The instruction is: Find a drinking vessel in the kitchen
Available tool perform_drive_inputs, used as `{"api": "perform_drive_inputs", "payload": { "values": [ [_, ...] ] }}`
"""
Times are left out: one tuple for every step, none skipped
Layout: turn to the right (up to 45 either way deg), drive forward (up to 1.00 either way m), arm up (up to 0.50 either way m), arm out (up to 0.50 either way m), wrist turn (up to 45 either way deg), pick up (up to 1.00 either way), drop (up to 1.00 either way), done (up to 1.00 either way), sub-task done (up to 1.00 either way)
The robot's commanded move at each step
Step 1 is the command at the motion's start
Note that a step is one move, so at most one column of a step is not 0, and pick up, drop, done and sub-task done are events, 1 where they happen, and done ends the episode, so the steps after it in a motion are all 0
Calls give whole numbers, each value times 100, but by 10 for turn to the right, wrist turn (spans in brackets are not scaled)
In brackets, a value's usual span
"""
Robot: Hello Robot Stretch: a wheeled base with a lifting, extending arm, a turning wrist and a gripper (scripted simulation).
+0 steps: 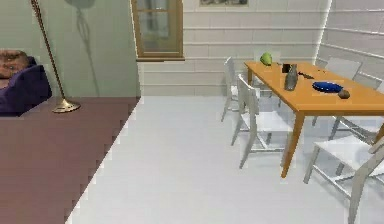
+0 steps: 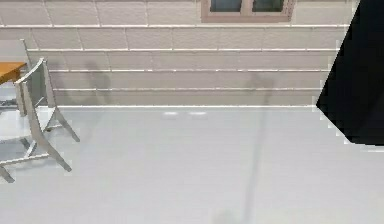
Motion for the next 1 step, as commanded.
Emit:
{"api": "perform_drive_inputs", "payload": {
  "values": [
    [0,100,0,0,0,0,0,0,0]
  ]
}}
